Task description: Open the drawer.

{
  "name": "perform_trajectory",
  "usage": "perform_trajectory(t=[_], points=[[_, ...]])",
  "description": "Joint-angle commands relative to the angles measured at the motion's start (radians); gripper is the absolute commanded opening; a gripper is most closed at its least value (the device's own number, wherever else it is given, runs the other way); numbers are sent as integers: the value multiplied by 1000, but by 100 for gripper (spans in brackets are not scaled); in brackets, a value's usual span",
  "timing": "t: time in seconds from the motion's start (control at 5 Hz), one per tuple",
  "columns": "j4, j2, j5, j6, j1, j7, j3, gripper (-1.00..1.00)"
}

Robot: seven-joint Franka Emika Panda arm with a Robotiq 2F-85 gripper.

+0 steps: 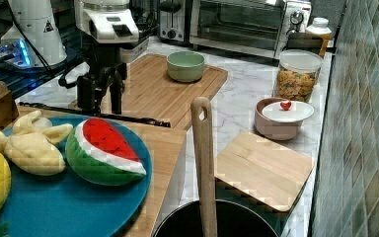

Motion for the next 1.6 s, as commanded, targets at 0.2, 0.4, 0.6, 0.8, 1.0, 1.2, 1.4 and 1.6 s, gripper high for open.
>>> perform_trajectory(t=[0.2,0.4,0.6,0.8,1.0,1.2,1.4,1.6], points=[[-49,-77,150,-162,3,-138,25,100],[-125,-152,161,-183,68,6,44,100],[-194,-214,184,-163,113,90,80,100],[-221,-209,232,-127,135,94,129,100],[-257,-234,268,-104,173,138,162,100],[-280,-289,289,-149,199,188,198,100],[-252,-311,325,-224,220,240,235,100],[-234,-340,348,-276,244,320,256,100]])
